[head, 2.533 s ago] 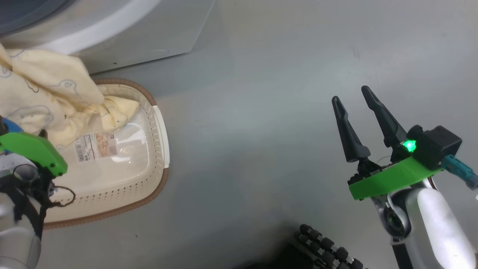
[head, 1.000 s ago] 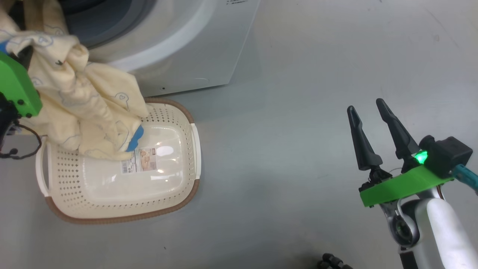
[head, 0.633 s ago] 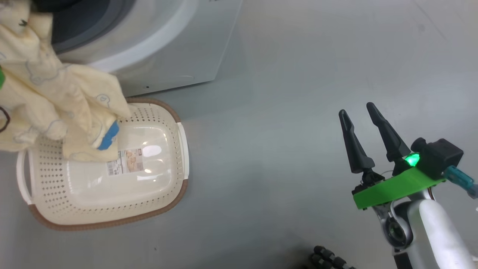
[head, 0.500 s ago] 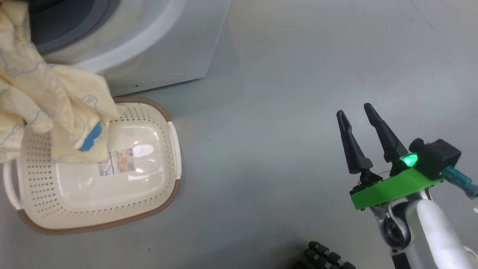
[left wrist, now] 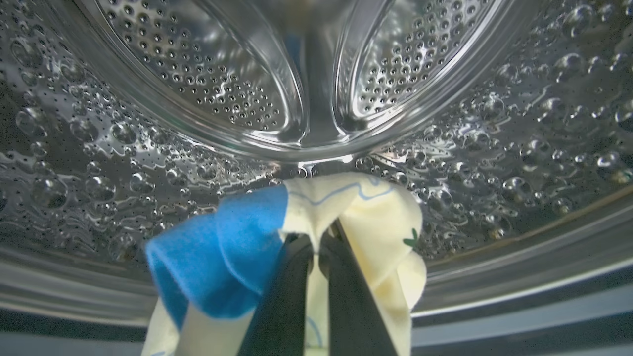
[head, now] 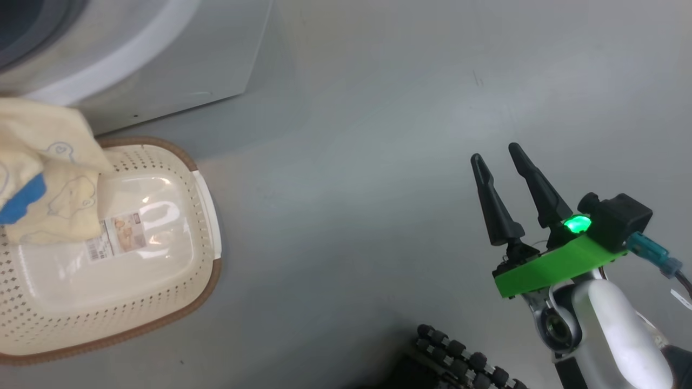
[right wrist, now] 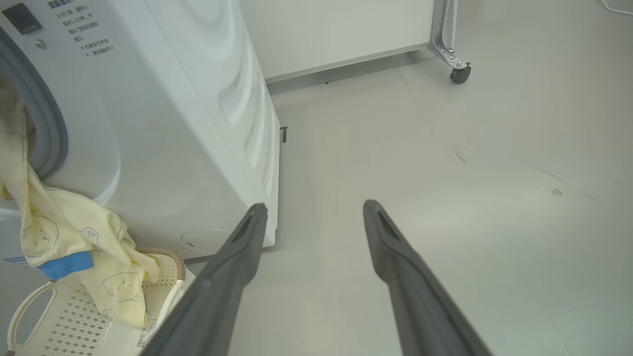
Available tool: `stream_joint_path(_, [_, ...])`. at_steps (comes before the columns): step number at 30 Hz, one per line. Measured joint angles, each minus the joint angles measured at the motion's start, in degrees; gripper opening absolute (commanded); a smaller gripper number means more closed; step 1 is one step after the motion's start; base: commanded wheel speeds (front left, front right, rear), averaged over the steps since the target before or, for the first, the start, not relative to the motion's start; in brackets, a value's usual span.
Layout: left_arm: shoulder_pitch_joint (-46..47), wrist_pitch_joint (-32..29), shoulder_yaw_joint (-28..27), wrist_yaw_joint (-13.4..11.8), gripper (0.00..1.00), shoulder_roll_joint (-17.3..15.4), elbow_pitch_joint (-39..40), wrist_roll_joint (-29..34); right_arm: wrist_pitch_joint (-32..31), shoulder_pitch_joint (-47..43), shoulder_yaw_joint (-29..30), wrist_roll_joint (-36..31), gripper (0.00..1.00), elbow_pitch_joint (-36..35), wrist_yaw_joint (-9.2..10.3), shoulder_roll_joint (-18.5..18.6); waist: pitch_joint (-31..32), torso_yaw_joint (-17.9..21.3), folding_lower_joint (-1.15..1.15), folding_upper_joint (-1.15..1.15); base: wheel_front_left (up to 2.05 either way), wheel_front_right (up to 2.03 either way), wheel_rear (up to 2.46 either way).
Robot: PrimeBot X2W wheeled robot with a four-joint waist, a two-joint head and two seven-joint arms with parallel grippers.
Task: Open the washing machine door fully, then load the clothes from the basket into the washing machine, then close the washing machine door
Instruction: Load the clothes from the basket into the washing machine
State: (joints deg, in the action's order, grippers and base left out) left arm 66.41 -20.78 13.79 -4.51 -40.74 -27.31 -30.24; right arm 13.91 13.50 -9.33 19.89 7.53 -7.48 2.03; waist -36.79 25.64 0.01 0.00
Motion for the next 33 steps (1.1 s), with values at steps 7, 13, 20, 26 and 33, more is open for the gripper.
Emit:
stream_joint_path(7, [6.95,11.00,0.03,1.03,0.00,0.04,-3.54,3.16,0.30,0.76,-1.57,1.31,1.00,1.09,0.00,-0.01,-2.41,1.99,0.00,0.00,0.00,0.00,0.00])
stream_joint_path(13, [12.78,22.18,1.07,1.86,0.00,0.09,-6.13,7.24,0.48,2.20,-2.08,1.90,1.00,1.24,0.00,-0.01,-3.80,2.89,-0.01,0.00,0.00,0.00,0.00])
stream_joint_path(20, [13.82,22.43,1.59,2.96,0.00,0.70,-13.26,6.90,0.53,2.20,-2.10,2.29,1.00,1.18,0.00,-0.01,-4.29,2.85,0.00,0.00,0.00,0.00,0.00])
stream_joint_path(26, [13.81,19.46,1.79,1.67,1.00,0.89,-16.81,6.86,0.53,2.20,-2.00,2.29,1.00,1.16,0.00,-0.01,-4.32,2.29,-0.01,0.00,0.00,0.00,0.00])
stream_joint_path(33, [13.22,18.66,1.87,0.54,1.00,1.29,-18.30,5.88,0.53,2.20,-1.78,2.22,1.00,1.14,0.00,-0.01,-4.11,1.46,-0.01,0.00,0.00,0.00,0.00])
